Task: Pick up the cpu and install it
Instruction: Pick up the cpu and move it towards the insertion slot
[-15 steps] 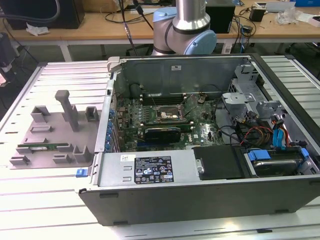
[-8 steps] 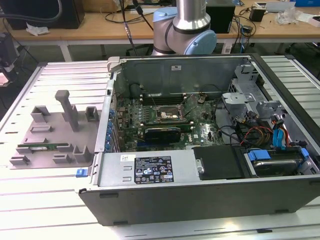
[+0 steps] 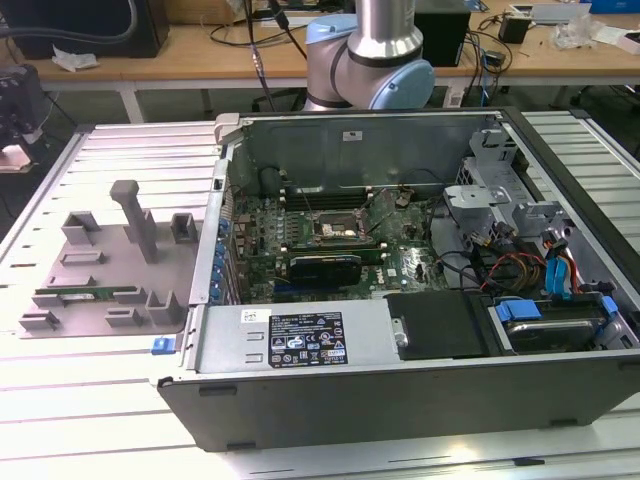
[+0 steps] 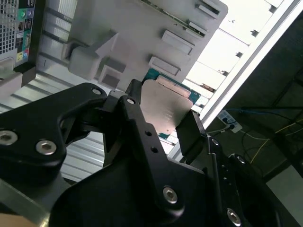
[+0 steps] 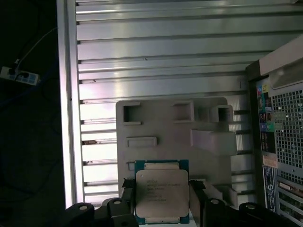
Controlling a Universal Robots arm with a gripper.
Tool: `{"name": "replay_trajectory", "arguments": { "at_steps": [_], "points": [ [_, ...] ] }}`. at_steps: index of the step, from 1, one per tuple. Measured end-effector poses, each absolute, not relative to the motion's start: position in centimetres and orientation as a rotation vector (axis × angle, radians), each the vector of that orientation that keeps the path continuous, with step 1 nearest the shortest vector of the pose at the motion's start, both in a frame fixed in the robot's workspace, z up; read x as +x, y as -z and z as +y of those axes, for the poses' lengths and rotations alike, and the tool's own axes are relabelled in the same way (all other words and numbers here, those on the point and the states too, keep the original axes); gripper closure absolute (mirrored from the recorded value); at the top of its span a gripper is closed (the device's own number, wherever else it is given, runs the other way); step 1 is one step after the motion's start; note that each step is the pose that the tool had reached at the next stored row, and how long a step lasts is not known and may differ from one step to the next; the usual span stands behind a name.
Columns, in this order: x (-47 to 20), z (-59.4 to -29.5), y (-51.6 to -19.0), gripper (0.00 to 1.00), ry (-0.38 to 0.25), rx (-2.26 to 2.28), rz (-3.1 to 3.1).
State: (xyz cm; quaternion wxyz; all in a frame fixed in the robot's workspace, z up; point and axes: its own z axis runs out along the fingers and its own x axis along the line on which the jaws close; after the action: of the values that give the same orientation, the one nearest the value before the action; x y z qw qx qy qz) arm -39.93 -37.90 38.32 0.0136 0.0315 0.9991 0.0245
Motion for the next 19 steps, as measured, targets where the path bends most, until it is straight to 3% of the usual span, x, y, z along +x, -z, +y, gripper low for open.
{"name": "replay_trajectory", "arguments": {
  "at_steps": [19],
  "points": [
    [-34.2,-37.9,-38.3,0.46,-0.076,0.098,3.112]
  ]
}}
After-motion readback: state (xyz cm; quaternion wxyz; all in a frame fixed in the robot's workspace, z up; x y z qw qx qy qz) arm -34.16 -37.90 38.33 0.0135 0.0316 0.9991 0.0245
